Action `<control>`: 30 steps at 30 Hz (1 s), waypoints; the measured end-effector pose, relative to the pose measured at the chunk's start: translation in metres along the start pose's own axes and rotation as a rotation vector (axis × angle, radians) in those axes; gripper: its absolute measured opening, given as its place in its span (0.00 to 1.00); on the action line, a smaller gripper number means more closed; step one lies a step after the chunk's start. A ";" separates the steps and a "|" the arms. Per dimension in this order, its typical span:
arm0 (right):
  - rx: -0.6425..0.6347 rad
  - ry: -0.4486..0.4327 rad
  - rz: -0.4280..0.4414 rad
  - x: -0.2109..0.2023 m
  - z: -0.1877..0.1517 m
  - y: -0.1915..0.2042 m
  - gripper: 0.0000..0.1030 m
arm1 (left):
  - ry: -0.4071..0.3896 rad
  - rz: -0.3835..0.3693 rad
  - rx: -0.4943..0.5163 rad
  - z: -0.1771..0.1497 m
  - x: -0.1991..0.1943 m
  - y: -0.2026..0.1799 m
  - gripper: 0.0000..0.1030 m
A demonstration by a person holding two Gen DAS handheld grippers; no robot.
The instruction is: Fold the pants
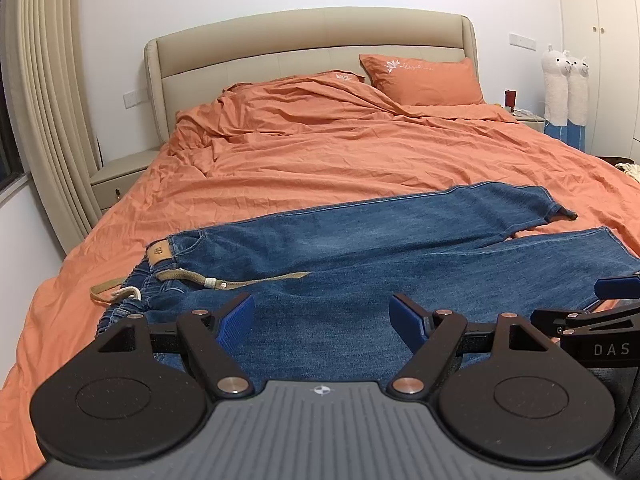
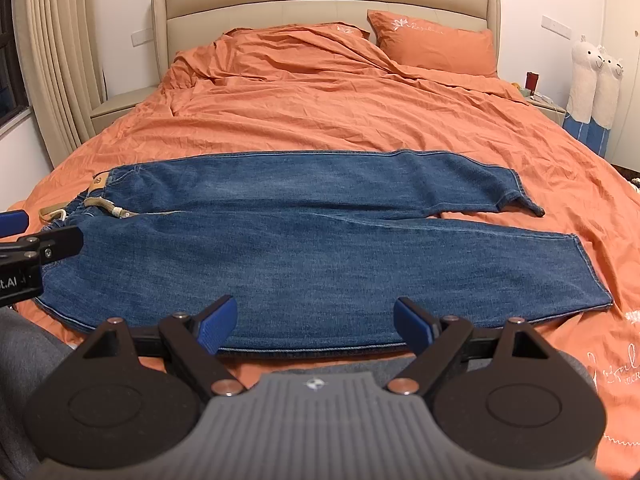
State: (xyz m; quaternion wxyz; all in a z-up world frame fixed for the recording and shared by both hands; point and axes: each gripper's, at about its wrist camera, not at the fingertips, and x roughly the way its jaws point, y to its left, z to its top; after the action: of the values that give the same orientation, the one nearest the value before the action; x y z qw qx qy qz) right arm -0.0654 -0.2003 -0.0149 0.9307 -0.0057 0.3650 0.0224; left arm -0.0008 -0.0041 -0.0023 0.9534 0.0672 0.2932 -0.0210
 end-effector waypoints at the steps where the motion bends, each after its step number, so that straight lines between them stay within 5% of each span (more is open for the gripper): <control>1: 0.000 0.000 0.000 0.000 0.000 0.000 0.80 | -0.001 0.000 -0.001 0.000 0.000 0.001 0.87; 30: 0.012 0.037 -0.028 -0.003 -0.003 0.000 0.80 | 0.022 -0.018 -0.006 -0.007 0.004 0.000 0.87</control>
State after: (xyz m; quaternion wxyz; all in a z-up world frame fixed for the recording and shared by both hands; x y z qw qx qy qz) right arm -0.0697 -0.2008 -0.0149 0.9241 -0.0059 0.3821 0.0069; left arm -0.0019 -0.0030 -0.0101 0.9502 0.0618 0.3043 -0.0279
